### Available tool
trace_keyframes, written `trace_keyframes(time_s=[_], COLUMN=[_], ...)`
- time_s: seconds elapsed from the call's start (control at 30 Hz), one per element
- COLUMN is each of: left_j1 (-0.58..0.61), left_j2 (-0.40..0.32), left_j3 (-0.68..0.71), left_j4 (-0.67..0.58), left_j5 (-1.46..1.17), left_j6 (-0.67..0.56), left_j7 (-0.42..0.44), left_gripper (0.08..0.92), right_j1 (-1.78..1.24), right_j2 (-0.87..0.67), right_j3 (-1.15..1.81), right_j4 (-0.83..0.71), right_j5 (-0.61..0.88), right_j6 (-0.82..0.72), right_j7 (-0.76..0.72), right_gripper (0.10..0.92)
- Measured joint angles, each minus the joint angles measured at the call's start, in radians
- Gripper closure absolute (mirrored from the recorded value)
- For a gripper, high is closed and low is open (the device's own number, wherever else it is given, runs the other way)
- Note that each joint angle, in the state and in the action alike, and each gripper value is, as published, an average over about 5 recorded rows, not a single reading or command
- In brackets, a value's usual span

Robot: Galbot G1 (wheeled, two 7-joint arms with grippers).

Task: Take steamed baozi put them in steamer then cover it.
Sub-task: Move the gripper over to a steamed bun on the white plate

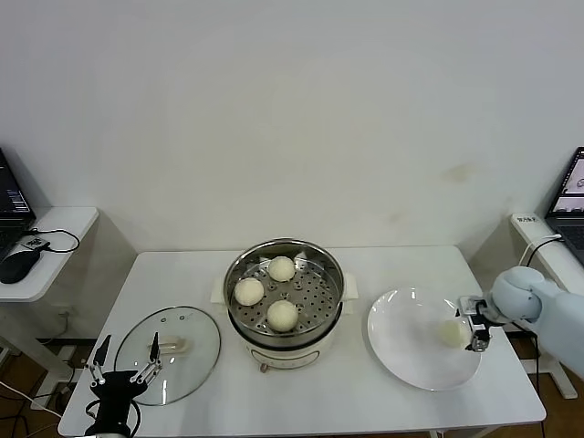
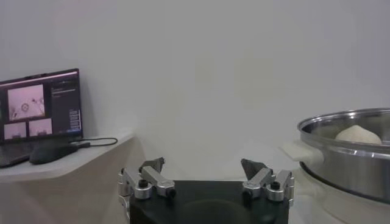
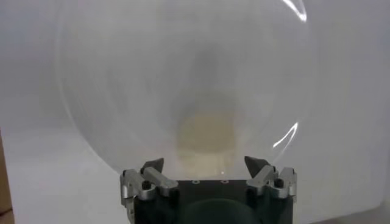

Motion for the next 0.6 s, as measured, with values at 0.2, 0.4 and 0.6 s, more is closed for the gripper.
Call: trace_keyframes(time_s=[0.2,0.4,0.6], left_j1=[0.001,0.002,0.002], left_j2=[-0.001,-0.001,-0.003], left_j3=[0.0,0.001,0.001], left_j4=[0.0,-0.002,-0.005], left_j5=[0.0,0.001,0.001], left_j6=[0.0,0.0,-0.002], left_j7=[0.0,0.0,-0.001], left_gripper=[0.177,0.177,0.177], right_j1=[-0.02,-0.027,-0.024], right_j2=[0.016,0.022,0.025], right_j3=[0.011,0.021,0.025], right_j4=[-0.011,-0.018,-0.019], right_j5=[-0.01,-0.016,-0.018], right_j6=[-0.002,-0.002,-0.001], right_j7=[0.001,-0.002,-0.009], right_gripper=[0.279,0.303,0.351])
